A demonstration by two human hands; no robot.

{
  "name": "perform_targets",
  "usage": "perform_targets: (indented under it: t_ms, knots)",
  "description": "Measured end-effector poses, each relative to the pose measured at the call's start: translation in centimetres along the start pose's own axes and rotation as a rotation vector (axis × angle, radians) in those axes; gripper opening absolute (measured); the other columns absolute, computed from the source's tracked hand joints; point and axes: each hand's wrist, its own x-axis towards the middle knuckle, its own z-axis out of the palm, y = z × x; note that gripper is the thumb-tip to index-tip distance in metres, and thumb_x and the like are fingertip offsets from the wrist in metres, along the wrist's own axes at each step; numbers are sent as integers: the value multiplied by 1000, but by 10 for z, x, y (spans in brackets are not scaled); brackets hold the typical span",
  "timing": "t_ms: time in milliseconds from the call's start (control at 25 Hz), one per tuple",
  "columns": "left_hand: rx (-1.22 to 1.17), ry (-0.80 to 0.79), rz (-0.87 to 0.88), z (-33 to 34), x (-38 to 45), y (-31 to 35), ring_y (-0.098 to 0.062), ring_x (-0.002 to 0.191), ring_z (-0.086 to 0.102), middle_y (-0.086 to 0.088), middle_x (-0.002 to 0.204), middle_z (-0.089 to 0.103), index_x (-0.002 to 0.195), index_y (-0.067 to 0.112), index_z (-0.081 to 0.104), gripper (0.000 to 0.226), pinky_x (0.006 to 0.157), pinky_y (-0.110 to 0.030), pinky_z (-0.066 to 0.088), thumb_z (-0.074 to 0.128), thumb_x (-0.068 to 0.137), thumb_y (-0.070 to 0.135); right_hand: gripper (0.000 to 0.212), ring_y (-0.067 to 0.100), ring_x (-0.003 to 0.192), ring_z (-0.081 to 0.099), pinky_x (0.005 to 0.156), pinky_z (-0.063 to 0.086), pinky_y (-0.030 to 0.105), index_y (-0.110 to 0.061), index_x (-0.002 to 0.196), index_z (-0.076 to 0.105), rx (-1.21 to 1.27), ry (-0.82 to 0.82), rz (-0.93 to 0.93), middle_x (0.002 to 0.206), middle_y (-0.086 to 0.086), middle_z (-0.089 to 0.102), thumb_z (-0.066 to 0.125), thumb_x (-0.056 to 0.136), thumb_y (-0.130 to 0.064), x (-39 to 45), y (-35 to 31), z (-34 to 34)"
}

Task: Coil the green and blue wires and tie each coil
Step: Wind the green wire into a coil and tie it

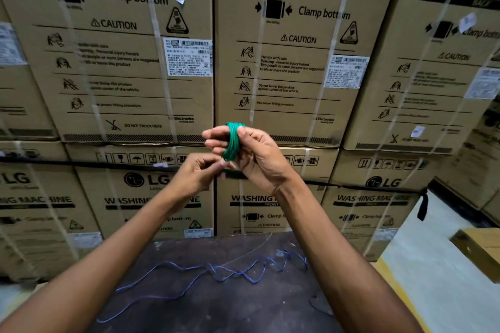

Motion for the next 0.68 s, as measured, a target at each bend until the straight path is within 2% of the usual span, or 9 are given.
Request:
perform_targets:
  t_ms: [80, 160, 280, 360, 440, 600, 680]
  knots:
    - [79, -56, 48, 11, -13, -4, 4, 54, 53, 1, 61, 64, 98, 2, 77, 23, 57, -10, 40, 56, 102, 10, 43, 25, 109, 68, 100, 54, 33, 17, 131, 52, -6, 93, -92, 131, 28, 61, 30, 111, -14, 9, 2, -6]
    - [95, -67, 95, 13, -24, -10, -3, 60, 58, -1, 59, 64, 96, 7, 79, 22, 66, -17, 44, 58, 101, 14, 42, 26, 107, 68, 102, 52, 35, 17, 129, 54, -65, 179, -156, 131, 31, 59, 31, 111, -15, 15, 9, -13]
    - [209, -46, 119, 9, -37, -11, -10, 55, 54, -7, 57, 63, 88, 22, 80, 23, 56, -32, 40, 62, 98, 32, 41, 28, 104, 69, 94, 56, 33, 16, 125, 58, -237, 329, -176, 129, 29, 63, 36, 111, -15, 17, 23, -22]
    - [318, 12, 151, 3, -40, -1, -11, 51, 47, -2, 54, 58, 83, 27, 78, 25, 49, -40, 36, 60, 93, 41, 40, 30, 101, 70, 88, 57, 32, 13, 124, 61, -386, 416, -161, 128, 26, 66, 37, 110, -16, 17, 28, -28]
    - [413, 86, 190, -6, -36, 16, -11, 50, 45, 7, 53, 57, 80, 26, 77, 25, 49, -39, 38, 61, 92, 41, 38, 28, 99, 72, 86, 57, 34, 9, 122, 64, -536, 415, -117, 124, 22, 70, 38, 110, -16, 15, 31, -31]
    - [515, 156, 282, -37, -9, 50, -14, 68, 71, 8, 74, 76, 86, 25, 80, 11, 62, -40, 57, 72, 92, 29, 32, 11, 85, 73, 82, 57, 25, 8, 119, 65, -720, 313, 28, 108, 19, 72, 39, 109, -8, 9, 28, -26]
    - [469, 171, 309, -50, 9, 60, -21, 68, 71, 3, 75, 77, 86, 23, 81, 10, 61, -43, 57, 76, 90, 31, 32, 18, 88, 72, 83, 59, 31, 9, 119, 64, -742, 256, 126, 112, 19, 71, 38, 109, -9, 7, 24, -21]
